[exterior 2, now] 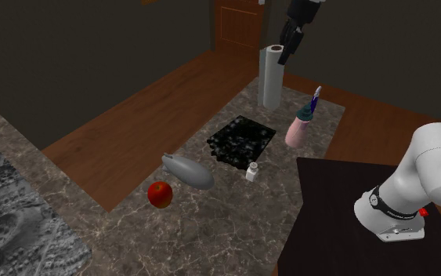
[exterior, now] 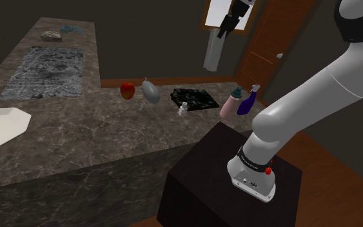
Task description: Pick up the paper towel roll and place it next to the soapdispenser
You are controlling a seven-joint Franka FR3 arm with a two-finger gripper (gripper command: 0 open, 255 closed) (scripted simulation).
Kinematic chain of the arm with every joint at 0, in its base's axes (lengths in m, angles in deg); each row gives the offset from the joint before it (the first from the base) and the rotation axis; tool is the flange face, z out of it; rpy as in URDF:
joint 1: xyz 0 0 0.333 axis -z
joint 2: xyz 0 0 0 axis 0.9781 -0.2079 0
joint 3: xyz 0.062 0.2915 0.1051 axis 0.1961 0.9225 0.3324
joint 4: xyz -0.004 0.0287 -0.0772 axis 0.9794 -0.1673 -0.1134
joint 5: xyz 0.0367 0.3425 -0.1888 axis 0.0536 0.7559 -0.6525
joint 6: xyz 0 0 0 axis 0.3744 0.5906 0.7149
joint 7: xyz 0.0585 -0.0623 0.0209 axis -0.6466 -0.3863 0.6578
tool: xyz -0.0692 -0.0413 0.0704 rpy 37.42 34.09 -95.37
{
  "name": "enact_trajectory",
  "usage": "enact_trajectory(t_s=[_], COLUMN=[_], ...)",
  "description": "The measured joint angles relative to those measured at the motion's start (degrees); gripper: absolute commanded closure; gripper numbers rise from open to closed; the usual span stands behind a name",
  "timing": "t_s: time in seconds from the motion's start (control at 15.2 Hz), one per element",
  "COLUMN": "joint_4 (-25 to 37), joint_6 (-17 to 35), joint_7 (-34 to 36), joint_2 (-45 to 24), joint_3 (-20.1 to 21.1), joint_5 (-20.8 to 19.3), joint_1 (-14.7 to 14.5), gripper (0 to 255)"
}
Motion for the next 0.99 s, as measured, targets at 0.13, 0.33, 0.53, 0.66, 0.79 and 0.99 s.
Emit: enact_trajectory(t_s=[0.13, 0.33, 0.53, 0.66, 0.79, 0.99], joint_4=[0.93, 1.86, 4.83, 6.69, 8.36, 12.72], joint_6=[-0.72, -2.14, -3.39, -4.66, -5.64, -7.72], joint_7=[-2.70, -7.11, -11.69, -14.87, -17.86, -22.67], joint_2=[-0.62, -0.89, -3.56, -4.85, -6.25, -10.08], joint_3=[-1.96, -5.15, -8.54, -10.84, -12.93, -16.41], joint_5=[0.00, -0.20, 0.54, 0.93, 1.46, 3.30], joint_1=[0.81, 2.29, 3.35, 4.26, 5.10, 6.35], gripper=[255, 255, 255, 255, 255, 255])
